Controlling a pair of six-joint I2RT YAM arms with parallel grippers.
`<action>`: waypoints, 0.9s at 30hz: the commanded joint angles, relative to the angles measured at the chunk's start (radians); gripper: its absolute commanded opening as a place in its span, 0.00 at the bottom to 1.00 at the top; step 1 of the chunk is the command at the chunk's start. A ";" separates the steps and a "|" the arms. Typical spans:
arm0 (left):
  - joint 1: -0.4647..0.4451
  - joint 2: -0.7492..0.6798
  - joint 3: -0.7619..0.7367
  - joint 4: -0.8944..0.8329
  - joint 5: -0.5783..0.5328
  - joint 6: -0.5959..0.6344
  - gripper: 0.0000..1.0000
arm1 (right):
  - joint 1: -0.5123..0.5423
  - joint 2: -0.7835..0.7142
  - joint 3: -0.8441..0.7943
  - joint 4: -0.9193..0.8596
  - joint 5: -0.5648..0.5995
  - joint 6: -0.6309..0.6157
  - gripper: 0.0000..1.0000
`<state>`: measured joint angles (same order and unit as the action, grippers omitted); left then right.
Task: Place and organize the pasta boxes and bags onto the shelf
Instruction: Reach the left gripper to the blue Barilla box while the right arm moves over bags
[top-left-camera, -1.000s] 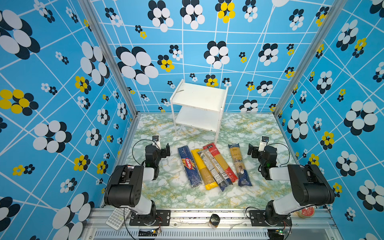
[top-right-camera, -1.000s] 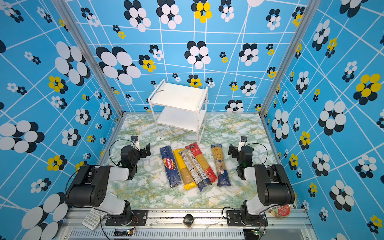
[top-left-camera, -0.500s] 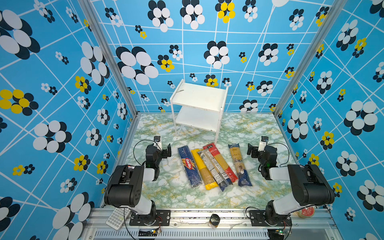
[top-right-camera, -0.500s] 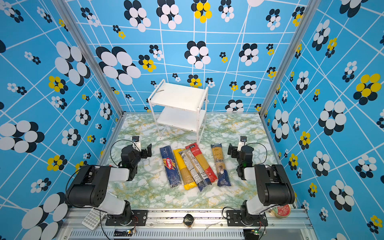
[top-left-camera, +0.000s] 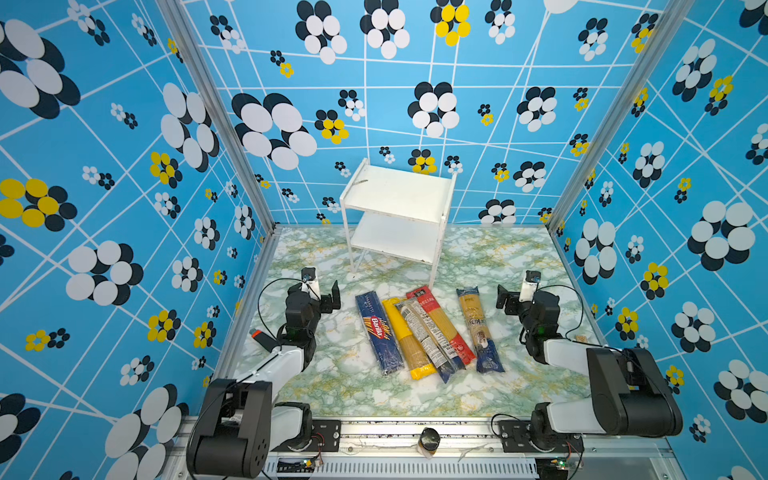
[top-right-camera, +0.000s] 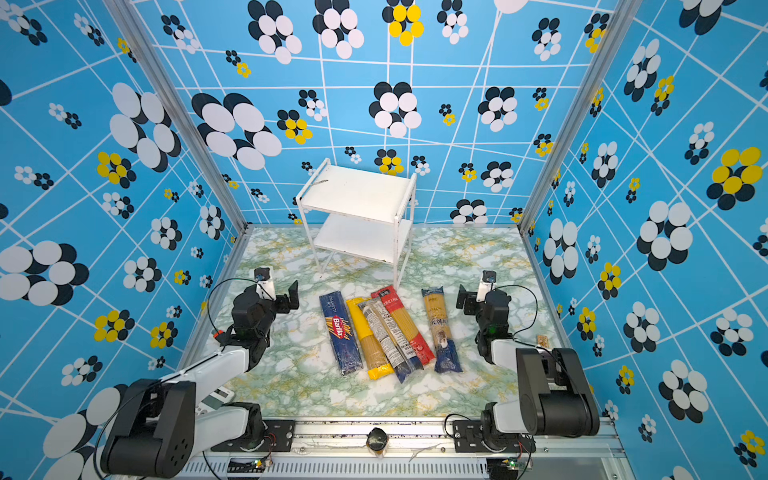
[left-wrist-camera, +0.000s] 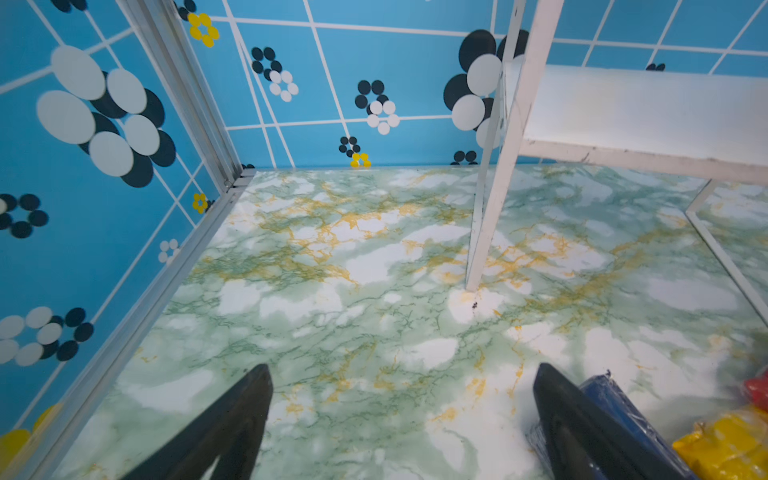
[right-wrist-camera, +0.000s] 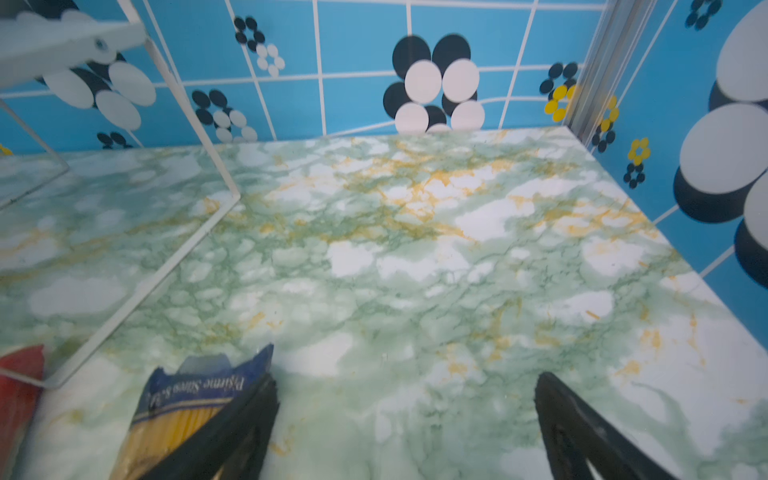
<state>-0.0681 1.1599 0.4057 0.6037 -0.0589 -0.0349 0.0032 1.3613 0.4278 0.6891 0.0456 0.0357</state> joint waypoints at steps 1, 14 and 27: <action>-0.018 -0.110 0.095 -0.352 -0.103 -0.133 0.99 | -0.004 -0.096 0.136 -0.349 -0.036 0.039 0.99; -0.509 -0.378 0.020 -0.712 -0.541 -0.590 0.99 | 0.103 -0.224 0.351 -0.845 -0.199 0.141 0.98; -0.938 0.043 0.143 -0.748 -0.784 -0.837 0.99 | 0.195 -0.187 0.345 -0.916 -0.187 0.186 0.98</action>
<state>-0.9730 1.1477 0.4942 -0.1143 -0.7532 -0.7914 0.1898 1.1721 0.7605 -0.1879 -0.1444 0.2073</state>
